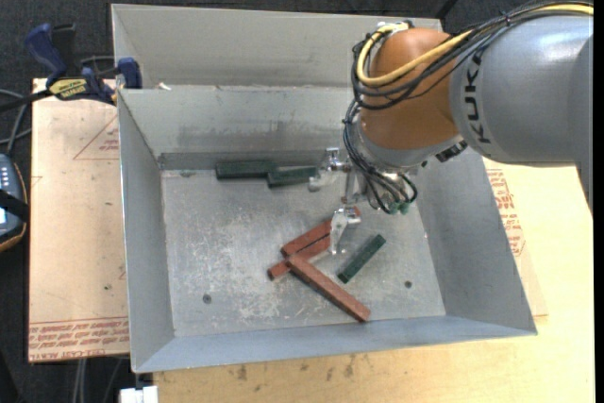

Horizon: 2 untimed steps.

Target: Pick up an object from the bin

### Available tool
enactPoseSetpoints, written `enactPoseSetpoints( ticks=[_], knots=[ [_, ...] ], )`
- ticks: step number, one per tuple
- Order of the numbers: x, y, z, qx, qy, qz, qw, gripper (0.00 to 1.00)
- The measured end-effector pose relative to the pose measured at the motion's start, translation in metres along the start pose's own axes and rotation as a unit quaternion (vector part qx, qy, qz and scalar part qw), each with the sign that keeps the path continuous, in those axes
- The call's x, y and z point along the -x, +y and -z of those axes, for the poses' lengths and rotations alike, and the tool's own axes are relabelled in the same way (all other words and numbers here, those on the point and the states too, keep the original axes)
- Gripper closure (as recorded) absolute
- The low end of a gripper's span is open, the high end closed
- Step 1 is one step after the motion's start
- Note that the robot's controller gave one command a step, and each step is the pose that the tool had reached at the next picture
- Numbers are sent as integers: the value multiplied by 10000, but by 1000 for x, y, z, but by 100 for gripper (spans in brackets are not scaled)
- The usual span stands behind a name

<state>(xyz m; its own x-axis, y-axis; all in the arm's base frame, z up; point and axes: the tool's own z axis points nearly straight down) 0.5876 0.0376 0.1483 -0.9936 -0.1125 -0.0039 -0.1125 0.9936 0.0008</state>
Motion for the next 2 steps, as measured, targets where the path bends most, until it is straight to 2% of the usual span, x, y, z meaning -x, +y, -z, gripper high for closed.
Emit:
enactPoseSetpoints(
  ticks=[1, 2],
  knots=[
    [0, -29, -1, 6, 12, 1537, 9881, 0],
    [4, -11, -35, 2, 7, 728, 9973, 0]
  ],
)
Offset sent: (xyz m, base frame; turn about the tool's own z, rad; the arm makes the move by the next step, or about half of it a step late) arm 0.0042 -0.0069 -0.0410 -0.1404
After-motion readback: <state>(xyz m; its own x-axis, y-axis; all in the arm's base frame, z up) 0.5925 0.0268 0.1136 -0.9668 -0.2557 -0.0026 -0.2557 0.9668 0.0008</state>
